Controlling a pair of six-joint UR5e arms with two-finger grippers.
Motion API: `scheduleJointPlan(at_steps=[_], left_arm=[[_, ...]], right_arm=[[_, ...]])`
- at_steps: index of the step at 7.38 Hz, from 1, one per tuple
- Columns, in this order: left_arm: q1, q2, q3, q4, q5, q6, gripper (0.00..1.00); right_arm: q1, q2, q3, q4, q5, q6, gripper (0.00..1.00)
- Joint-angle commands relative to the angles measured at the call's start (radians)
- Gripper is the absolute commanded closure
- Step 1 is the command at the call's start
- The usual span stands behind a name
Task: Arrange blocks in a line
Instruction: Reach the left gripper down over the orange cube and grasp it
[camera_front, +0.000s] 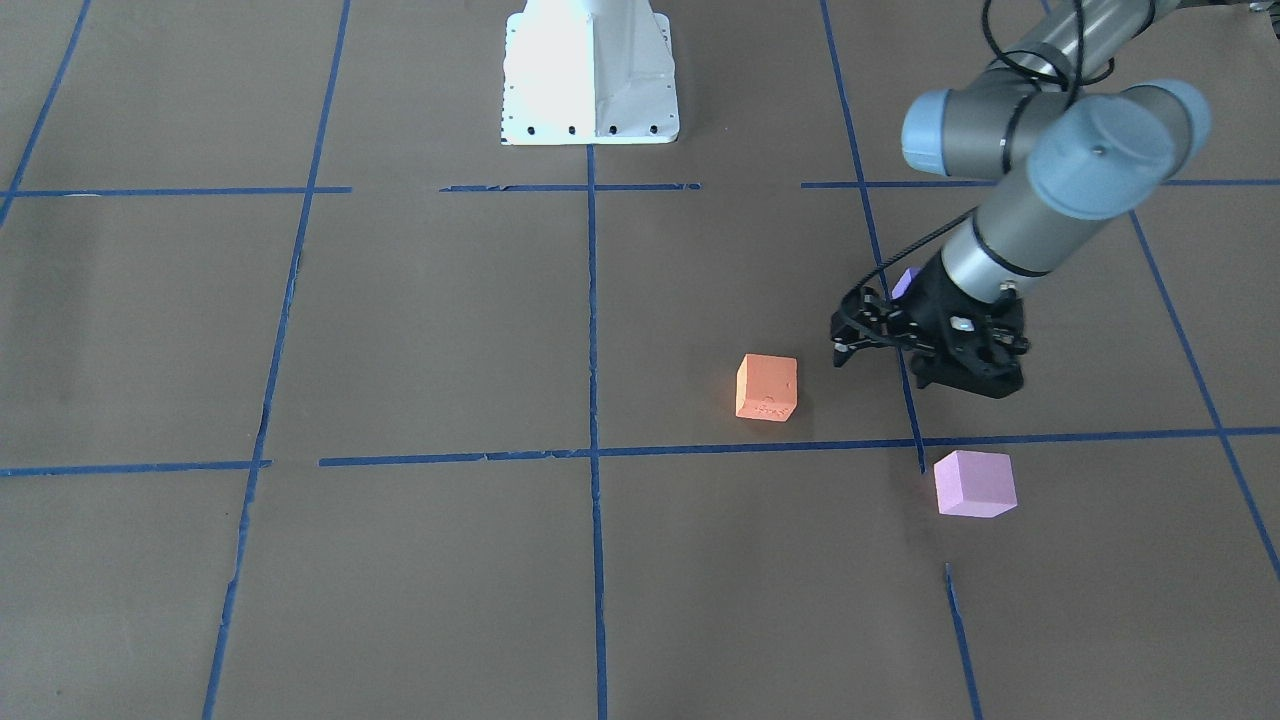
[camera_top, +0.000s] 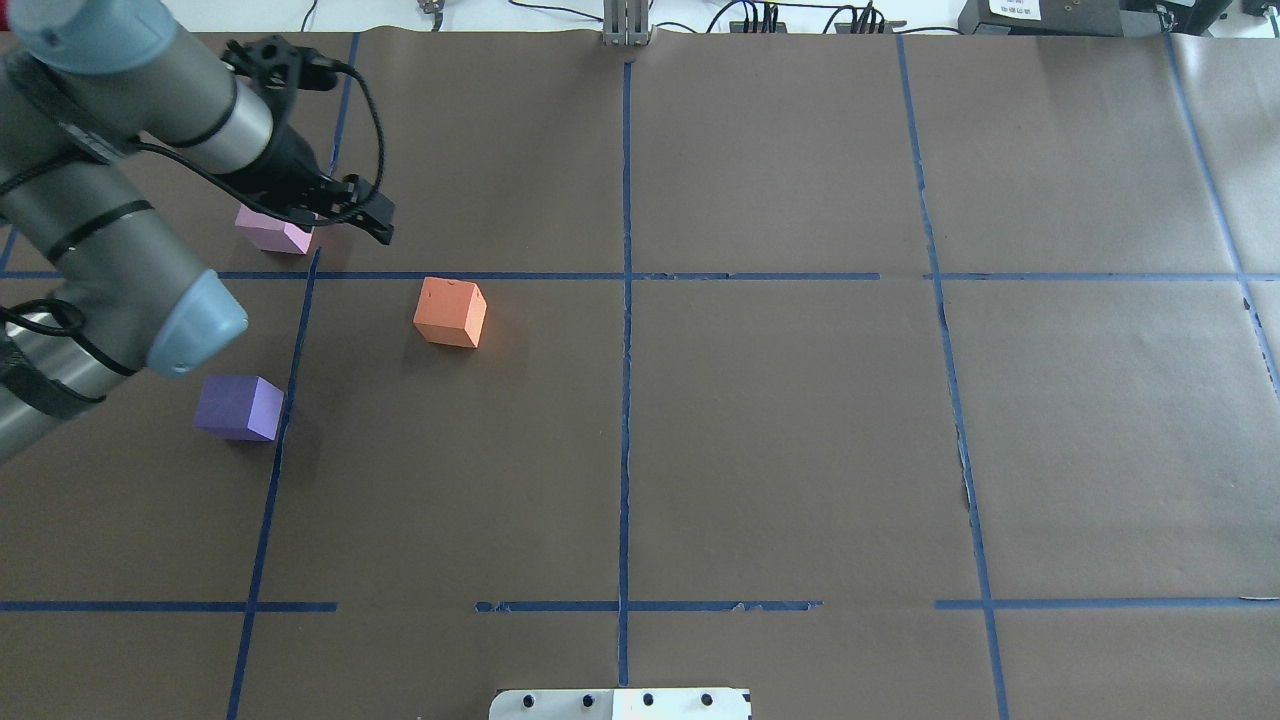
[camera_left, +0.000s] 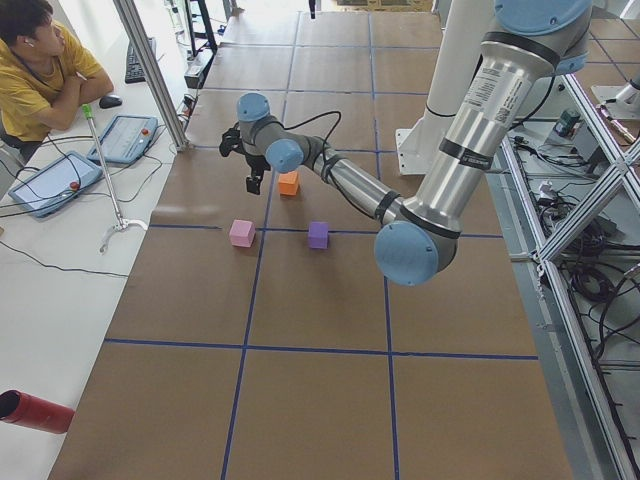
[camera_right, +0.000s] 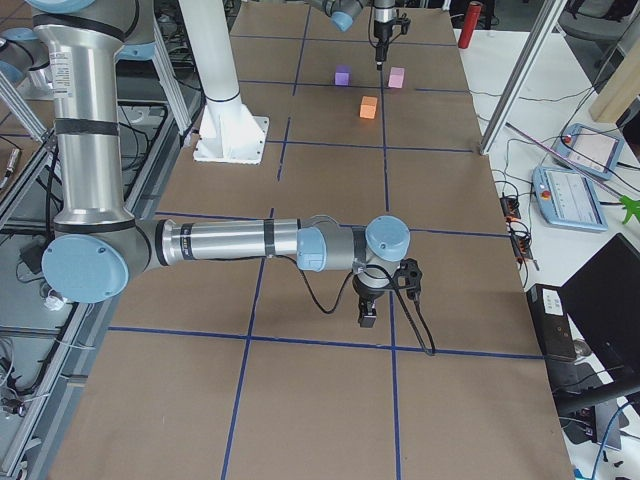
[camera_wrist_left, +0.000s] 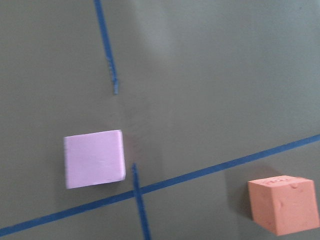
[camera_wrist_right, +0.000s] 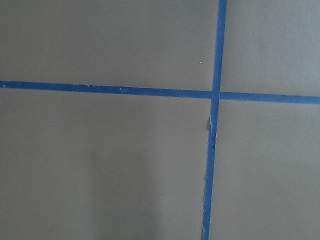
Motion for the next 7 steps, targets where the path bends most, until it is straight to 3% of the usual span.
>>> scheduleJointPlan(at_steps=[1, 7], left_arm=[[0.106, -0.078, 0.084, -0.035, 0.108, -0.136, 0.0], [0.194, -0.076, 0.144, -0.063, 0.209, -0.282, 0.0]], right_arm=[[0.0, 0.0, 0.001, 0.0, 0.0, 0.0, 0.0], [0.0, 0.0, -0.001, 0.0, 0.0, 0.0, 0.0]])
